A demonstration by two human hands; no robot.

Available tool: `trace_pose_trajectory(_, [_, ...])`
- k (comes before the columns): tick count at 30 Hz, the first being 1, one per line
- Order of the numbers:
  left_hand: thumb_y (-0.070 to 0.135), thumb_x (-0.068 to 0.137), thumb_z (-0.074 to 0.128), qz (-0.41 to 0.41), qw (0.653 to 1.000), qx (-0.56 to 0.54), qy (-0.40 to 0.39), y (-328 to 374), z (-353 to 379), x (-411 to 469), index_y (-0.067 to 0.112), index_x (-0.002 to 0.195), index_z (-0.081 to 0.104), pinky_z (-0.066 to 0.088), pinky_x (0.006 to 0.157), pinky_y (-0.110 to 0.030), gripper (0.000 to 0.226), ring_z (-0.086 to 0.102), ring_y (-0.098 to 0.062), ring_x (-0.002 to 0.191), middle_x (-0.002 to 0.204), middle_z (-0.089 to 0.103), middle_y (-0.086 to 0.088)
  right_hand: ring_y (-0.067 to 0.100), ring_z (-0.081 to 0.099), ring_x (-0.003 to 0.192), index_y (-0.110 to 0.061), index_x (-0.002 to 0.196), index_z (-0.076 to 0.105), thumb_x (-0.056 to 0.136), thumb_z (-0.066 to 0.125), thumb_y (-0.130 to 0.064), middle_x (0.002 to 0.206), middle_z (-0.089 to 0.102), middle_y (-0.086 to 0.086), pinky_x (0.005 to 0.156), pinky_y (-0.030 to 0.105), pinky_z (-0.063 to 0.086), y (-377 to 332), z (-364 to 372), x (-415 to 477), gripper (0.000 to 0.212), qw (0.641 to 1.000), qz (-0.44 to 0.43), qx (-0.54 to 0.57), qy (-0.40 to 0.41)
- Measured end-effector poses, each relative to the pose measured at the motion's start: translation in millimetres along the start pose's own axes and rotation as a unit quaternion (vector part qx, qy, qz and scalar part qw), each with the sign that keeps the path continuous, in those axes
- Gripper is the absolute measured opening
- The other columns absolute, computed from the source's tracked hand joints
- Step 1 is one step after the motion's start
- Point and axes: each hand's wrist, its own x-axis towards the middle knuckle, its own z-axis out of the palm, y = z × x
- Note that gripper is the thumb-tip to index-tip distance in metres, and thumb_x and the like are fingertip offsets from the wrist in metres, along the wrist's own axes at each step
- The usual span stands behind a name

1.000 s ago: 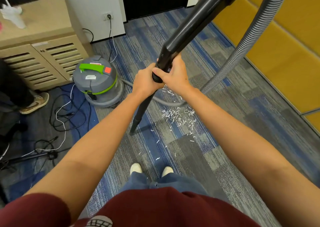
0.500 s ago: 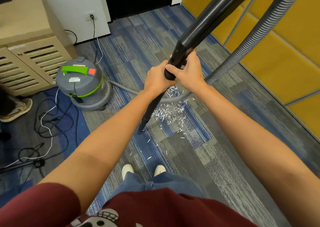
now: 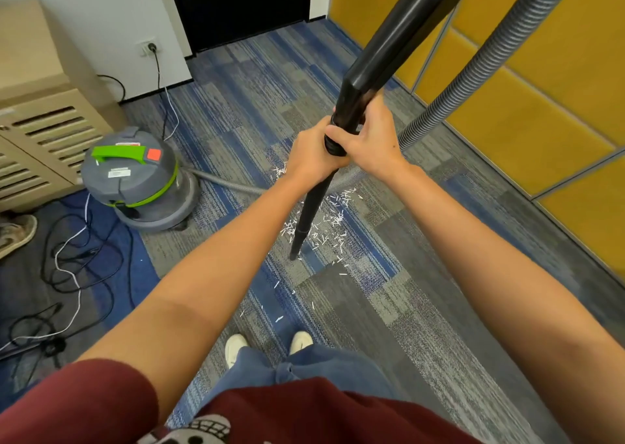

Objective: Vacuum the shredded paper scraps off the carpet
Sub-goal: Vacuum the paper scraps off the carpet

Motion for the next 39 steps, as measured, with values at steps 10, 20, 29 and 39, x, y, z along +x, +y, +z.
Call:
trace_pose_trajectory(10, [0.018,0.064,0.075,0.01,0.999,0.053,-0.007,-4,-9,14,0.014,0.101,0.058,0.049,0.063,-0.031,0.04,0.063,-0.019,0.075,0.077,0.067,0.0,0.014,0.059,0.1,0.003,0.128,0.039,0.078,0.075,-0.011,0.103,0.058,0.001,0.085,0.013,0.046,-2,10,6,0.064,0.999,0.014,0.031,0.03])
trace_pose_trajectory(20, [0.019,0.066,0.076,-0.01,0.997,0.059,-0.04,-20,4,11,0.012,0.097,0.057,0.051,0.067,-0.035,0.037,0.064,-0.025,0.078,0.08,0.067,-0.005,0.02,0.061,0.101,0.003,0.127,0.039,0.077,0.076,-0.011,0.103,0.06,0.007,0.09,0.025,0.049,16,16,-4,0.064,0.998,0.037,0.054,0.023])
trace_pose_trajectory(29, [0.022,0.065,0.078,-0.003,0.999,0.042,-0.023,7,20,12,0.017,0.1,0.059,0.05,0.064,-0.031,0.04,0.065,-0.019,0.078,0.076,0.065,0.004,0.012,0.058,0.095,0.004,0.127,0.039,0.077,0.075,-0.01,0.102,0.057,0.004,0.08,0.013,0.046,18,-14,2,0.063,0.999,0.023,0.023,0.009])
trace_pose_trajectory(39, [0.021,0.063,0.083,-0.07,0.996,-0.052,-0.011,3,3,-8,0.013,0.112,0.046,0.048,0.071,-0.031,0.062,0.061,-0.014,0.08,0.09,0.063,0.001,0.008,0.064,0.091,-0.006,0.12,0.04,0.074,0.074,0.002,0.096,0.061,0.0,0.079,0.012,0.048,-5,-9,5,0.057,0.99,0.026,0.112,-0.076])
